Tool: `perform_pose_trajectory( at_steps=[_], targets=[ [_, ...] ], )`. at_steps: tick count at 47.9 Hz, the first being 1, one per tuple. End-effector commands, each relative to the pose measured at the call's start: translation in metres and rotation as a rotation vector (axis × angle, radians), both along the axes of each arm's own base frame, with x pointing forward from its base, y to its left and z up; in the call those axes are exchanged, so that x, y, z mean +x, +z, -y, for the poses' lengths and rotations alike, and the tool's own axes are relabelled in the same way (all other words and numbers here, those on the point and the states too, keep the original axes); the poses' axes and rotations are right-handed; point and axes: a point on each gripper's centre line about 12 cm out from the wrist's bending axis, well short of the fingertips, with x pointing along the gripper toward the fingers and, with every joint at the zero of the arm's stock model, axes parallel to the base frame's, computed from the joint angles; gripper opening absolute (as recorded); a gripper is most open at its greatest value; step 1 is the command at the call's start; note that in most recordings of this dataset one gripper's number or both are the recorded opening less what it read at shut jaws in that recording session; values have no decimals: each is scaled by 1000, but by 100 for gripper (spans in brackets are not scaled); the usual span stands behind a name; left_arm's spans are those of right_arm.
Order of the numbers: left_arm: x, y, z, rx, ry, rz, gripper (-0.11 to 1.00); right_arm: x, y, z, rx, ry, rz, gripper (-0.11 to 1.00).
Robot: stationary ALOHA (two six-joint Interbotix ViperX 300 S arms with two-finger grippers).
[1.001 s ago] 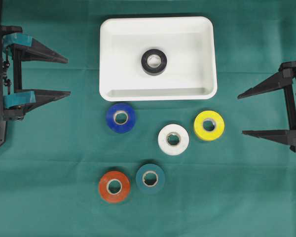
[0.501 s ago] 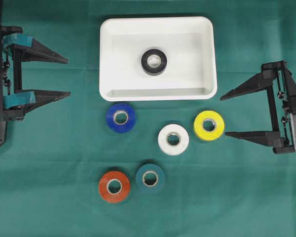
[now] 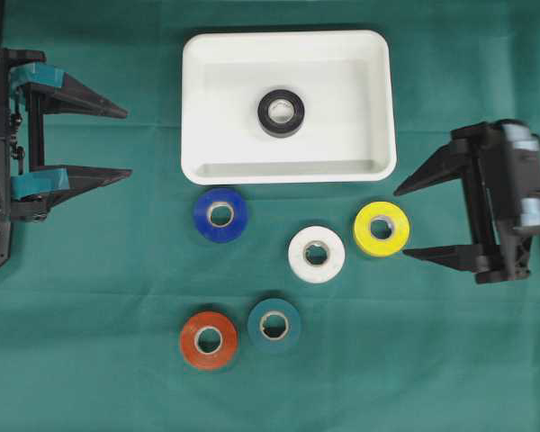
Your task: Pick up the tape from a random location and place it into the white case.
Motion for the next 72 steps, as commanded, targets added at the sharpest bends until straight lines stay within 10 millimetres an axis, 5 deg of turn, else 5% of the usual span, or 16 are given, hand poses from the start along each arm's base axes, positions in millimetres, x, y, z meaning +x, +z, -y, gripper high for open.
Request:
perform_pose_trajectory(
  at_steps=[1, 21, 72],
  targets=[
    [2, 8, 0, -1, -1, 25, 82, 8, 10, -1, 7, -7, -50, 90],
    [3, 8, 0, 0, -2, 26, 82, 22, -3, -2, 15, -40, -285, 90],
    [3, 8, 0, 0, -1, 26, 82, 22, -3, -1, 8, -40, -281, 90]
  ],
)
